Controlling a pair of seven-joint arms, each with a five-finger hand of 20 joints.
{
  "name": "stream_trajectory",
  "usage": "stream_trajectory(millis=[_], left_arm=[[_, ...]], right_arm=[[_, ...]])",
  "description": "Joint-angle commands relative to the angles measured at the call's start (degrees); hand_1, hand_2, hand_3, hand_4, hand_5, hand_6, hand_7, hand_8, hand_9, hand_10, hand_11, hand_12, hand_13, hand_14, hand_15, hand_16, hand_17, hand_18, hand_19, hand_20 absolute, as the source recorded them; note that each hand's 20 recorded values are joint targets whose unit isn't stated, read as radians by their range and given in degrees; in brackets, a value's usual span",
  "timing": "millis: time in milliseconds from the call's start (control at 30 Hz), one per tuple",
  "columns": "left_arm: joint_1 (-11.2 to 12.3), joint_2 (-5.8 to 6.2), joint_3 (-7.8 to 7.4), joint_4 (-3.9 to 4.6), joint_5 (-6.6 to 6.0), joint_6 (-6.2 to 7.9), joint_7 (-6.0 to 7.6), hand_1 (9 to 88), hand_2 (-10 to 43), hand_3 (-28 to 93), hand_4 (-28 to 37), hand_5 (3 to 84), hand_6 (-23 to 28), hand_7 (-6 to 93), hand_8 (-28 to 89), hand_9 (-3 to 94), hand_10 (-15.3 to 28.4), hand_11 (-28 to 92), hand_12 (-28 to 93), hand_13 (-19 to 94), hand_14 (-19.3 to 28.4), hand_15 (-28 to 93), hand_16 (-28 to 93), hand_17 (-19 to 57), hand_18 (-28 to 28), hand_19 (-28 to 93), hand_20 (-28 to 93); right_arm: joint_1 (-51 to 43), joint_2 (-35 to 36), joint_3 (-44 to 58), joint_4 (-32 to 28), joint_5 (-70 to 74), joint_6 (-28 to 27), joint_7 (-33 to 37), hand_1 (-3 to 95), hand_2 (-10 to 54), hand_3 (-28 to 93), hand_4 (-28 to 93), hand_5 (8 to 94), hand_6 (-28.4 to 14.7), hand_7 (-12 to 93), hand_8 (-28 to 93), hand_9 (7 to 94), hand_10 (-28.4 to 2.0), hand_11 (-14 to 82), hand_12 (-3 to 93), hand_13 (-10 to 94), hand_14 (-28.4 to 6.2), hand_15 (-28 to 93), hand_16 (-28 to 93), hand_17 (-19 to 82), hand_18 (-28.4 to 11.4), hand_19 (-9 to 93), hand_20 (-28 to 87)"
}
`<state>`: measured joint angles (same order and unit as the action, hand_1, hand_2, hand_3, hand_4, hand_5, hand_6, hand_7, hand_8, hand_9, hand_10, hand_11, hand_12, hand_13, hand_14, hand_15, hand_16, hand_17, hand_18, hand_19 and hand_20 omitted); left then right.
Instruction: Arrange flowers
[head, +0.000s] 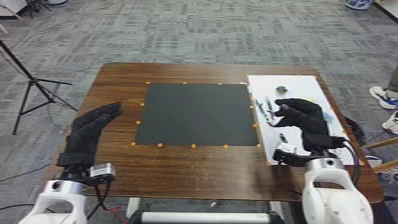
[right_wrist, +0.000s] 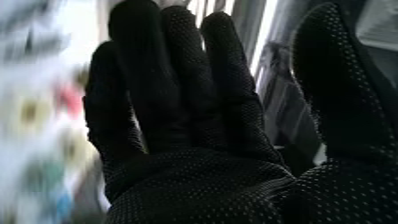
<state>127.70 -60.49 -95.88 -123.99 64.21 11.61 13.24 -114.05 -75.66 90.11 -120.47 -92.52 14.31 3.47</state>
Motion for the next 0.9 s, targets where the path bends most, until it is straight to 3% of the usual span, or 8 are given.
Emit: stream_trajectory(millis=[33,167,300,467,900], left_arm=[[1.5,0.33,-1.35,-0.96,0.21,-1.28,-1.24,26.6,0.9,69,-17.4,47.8,3.3,13.0,-6,44.2,13.1,17,13,31,14.9,10,2,3.4,6.7,2,13],[2.2,0.34,-1.94,-1.37,0.25,-1.43,-1.37,26.7,0.7,69,-17.2,47.9,3.2,13.5,-6,44.6,13.2,18,13,32,15.2,11,2,3.4,7.1,3,13],[2.7,0.54,-2.77,-1.78,0.32,-1.57,-1.67,26.8,0.7,69,-17.0,48.1,3.1,14.0,-6,44.7,13.1,18,13,32,15.3,12,2,3.4,7.3,3,13],[2.9,0.78,-3.11,-1.94,0.30,-1.92,-2.04,26.9,0.7,69,-16.8,48.3,3.1,14.3,-6,44.9,13.2,18,14,32,15.6,13,2,3.3,7.5,3,13],[2.9,0.57,-3.16,-2.07,0.51,-3.49,-3.18,27.3,0.0,69,-16.5,48.5,3.1,14.8,-6,45.1,13.2,19,14,33,16.1,15,2,3.3,7.6,4,13]], right_arm=[[-4.0,1.8,3.4,-2.3,-24.4,0.6,9.1,35.9,-9.5,72,-16,58.7,-3.4,37,-9,61.9,-16.4,40.2,30.0,68,-13.1,64,30,33,-24.1,80,49],[-5.6,2.4,4.8,-3.4,-34.5,-6.0,12.7,38.2,-9.5,70,-18,61.2,-2.7,37,2,64.2,-15.8,42.1,31.3,71,-11.8,65,32,36,-24.4,83,49],[-6.0,3.9,5.0,-3.8,-41.5,-11.7,14.6,37.5,-9.5,70,-18,62.7,-3.0,36,-7,66.2,-15.6,41.6,32.2,72,-11.1,65,33,37,-24.4,84,49],[-5.4,6.4,3.9,-3.7,-48.2,-17.1,15.8,37.6,-9.5,69,-18,63.7,-3.0,36,-8,67.9,-14.9,44.0,34.2,73,-9.6,68,34,39,-24.5,86,49],[-4.0,13.1,-1.5,0.5,-60.1,-19.4,17.2,35.8,-9.5,67,-19,63.3,-3.8,37,-7,69.4,-14.2,44.9,36.2,76,-7.2,67,37,43,-23.6,87,50]])
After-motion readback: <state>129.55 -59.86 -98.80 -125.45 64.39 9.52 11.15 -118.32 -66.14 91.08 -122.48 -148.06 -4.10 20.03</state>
